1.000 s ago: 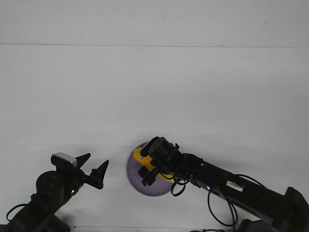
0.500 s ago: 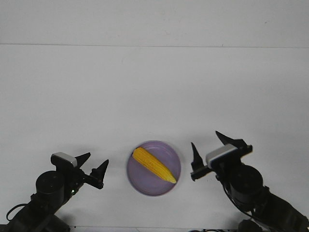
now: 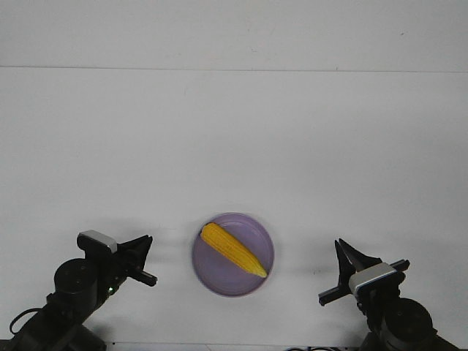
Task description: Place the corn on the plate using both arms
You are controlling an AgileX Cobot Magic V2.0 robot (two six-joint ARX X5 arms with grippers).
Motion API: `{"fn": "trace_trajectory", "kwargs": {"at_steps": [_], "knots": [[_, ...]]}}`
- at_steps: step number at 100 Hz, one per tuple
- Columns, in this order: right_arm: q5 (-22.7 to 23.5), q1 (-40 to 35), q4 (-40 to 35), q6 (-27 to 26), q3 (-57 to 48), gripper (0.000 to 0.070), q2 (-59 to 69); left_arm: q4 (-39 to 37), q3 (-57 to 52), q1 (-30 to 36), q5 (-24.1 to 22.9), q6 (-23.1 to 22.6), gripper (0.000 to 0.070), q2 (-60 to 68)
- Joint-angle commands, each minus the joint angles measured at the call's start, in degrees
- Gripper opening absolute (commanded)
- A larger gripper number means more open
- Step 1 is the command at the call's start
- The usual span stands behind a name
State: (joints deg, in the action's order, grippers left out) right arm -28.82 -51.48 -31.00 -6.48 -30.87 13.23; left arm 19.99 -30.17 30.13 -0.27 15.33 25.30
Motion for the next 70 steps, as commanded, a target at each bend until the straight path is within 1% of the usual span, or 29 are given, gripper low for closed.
{"fn": "trace_trajectory", "kwargs": {"at_steps": [1, 54, 59, 64, 70], "knots": [[0.0, -0.6, 0.5, -1.0, -0.3, 0.0014, 0.3, -0.7, -0.5, 0.3, -0.2, -0.7, 0.0016, -0.3], [0.3, -0.6, 1.6, -1.0, -0.3, 0.0014, 0.3, -0.8, -0.5, 0.3, -0.2, -0.8, 0.0015, -3.0], [0.3, -0.6, 1.6, -1.0, -0.3, 0.0014, 0.3, -1.3, -0.5, 0.2, -0.6, -1.4, 0.0013, -3.2], [0.3, -0.6, 1.6, -1.0, -0.3, 0.0014, 0.3, -2.4, -0.5, -0.1, -2.5, -2.2, 0.0015, -3.9], [0.3, -0.6, 1.6, -1.0, -0.3, 0.0014, 0.3, -4.1, -0.2, -1.8, -4.0, -5.6, 0.0015, -5.6]]}}
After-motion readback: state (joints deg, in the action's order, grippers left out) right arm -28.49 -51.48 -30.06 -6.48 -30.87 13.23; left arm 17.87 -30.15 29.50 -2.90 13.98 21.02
